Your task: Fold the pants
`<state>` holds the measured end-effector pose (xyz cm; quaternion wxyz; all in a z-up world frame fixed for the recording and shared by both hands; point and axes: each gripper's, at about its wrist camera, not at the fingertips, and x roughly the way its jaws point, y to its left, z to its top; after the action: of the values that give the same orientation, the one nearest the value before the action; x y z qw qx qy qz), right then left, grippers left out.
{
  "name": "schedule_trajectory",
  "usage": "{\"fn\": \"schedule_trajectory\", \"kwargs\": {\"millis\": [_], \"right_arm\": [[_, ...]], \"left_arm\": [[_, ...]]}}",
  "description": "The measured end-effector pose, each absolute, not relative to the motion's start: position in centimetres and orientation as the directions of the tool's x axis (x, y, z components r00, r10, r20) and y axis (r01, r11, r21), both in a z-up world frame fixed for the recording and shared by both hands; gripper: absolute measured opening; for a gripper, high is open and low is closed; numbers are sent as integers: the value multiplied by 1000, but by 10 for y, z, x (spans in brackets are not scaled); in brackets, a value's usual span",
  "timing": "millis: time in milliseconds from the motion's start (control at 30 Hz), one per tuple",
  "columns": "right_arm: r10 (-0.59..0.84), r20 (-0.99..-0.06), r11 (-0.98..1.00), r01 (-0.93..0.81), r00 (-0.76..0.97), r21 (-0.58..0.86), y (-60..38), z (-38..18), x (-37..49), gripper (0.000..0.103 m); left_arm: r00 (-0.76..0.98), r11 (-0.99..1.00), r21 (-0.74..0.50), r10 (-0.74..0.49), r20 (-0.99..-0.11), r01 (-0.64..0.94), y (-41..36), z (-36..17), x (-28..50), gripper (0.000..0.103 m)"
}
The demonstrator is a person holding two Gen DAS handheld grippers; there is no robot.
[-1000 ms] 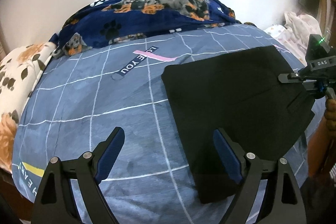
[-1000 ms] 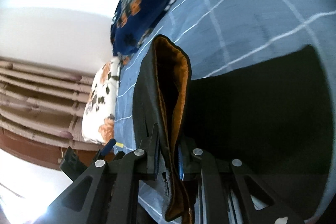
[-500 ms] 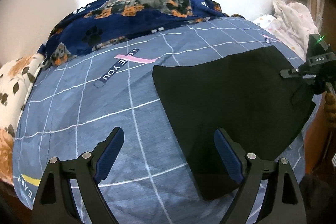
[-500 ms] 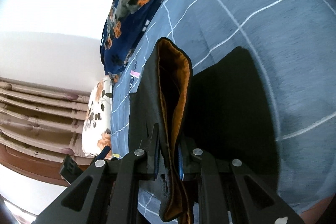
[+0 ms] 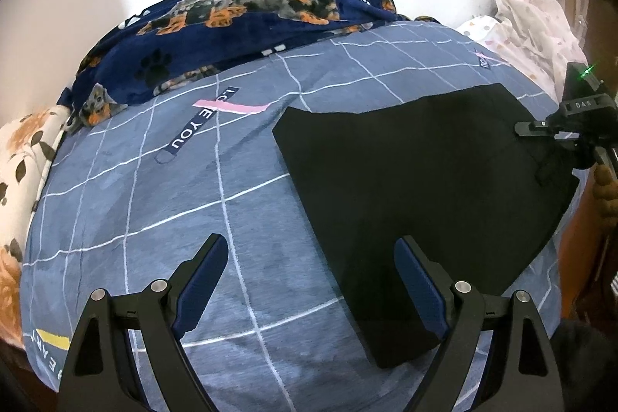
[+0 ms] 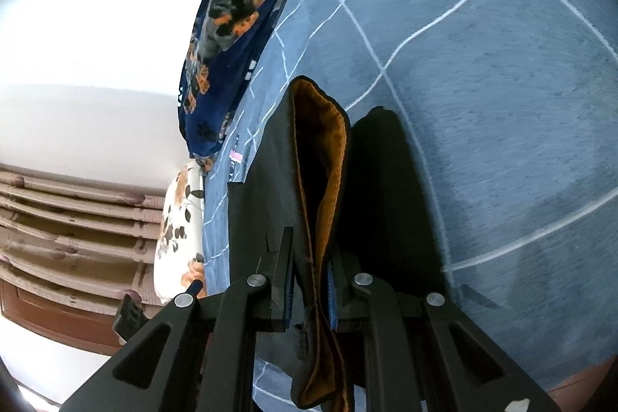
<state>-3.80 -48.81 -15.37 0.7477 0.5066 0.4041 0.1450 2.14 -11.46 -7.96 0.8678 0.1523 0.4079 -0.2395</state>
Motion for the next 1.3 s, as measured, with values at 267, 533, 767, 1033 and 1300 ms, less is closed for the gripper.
{"fn": "schedule_trajectory", "kwargs": {"millis": [267, 533, 767, 1033, 1300], "right_arm": [[612, -450, 430, 204, 650, 880, -500, -163, -42, 14], [557, -354, 316, 202, 752, 927, -529, -141, -87, 19], [693, -263, 185, 188, 671, 965, -494, -137, -137, 32], [653, -319, 140, 305, 687, 942, -494, -177, -139, 32], [600, -411, 246, 330, 687, 911, -498, -165, -119, 17]], "left_arm": [[529, 829, 74, -283, -800, 554, -121, -90, 20, 88], [533, 835, 45, -306, -789, 548, -118, -84, 19, 88], [511, 843, -22, -347, -787, 538, -113, -82, 18, 88], [513, 840, -26, -356, -781, 542, -111, -79, 13, 88], [509, 848, -36, -351, -785, 530, -108, -80, 14, 88]]}}
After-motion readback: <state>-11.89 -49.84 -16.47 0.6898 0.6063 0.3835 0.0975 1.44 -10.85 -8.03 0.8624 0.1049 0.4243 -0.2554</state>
